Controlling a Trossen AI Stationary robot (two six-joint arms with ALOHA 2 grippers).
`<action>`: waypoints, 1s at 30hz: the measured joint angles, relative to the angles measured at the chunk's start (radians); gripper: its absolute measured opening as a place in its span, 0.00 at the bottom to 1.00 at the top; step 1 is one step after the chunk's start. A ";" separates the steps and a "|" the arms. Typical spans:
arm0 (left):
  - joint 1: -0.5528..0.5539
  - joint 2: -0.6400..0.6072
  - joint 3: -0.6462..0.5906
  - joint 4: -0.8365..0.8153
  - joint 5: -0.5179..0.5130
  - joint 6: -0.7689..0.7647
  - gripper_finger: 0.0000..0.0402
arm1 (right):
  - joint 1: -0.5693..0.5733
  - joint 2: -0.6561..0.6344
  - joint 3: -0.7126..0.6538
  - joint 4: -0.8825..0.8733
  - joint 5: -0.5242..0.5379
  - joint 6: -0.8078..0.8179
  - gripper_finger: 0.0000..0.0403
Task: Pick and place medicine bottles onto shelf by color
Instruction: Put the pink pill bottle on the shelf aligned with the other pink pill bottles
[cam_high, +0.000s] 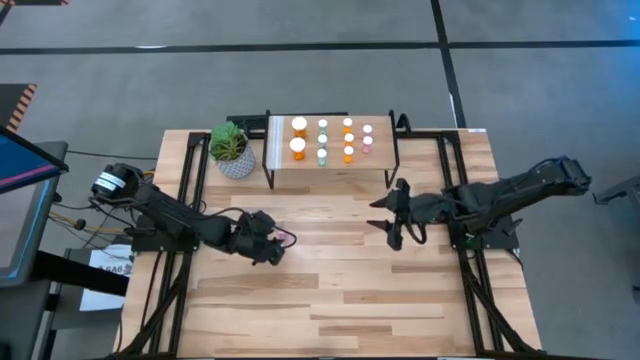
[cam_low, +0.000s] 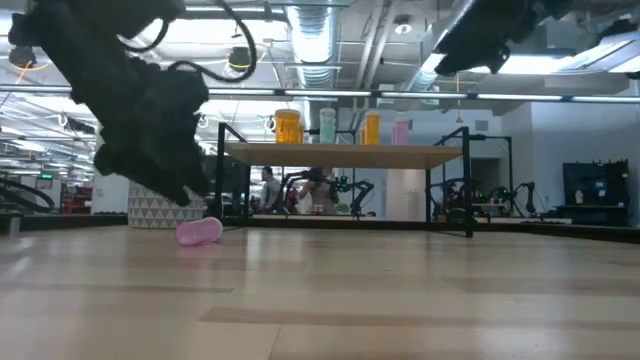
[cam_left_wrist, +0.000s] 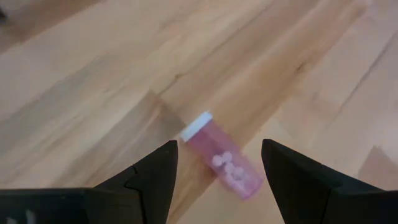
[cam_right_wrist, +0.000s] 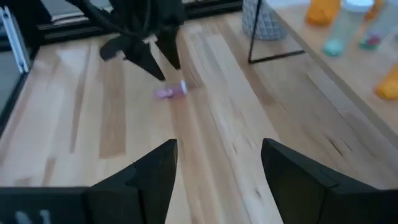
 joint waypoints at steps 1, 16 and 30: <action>0.004 0.004 -0.001 -0.006 0.013 -0.007 0.55 | 0.009 0.010 0.000 0.017 0.008 0.005 0.63; 0.021 0.173 0.013 0.078 0.093 -0.040 0.55 | 0.062 0.039 -0.001 0.050 0.066 0.015 0.63; 0.022 0.147 0.012 0.041 0.132 0.067 0.32 | 0.061 0.041 0.000 0.059 0.066 0.006 0.63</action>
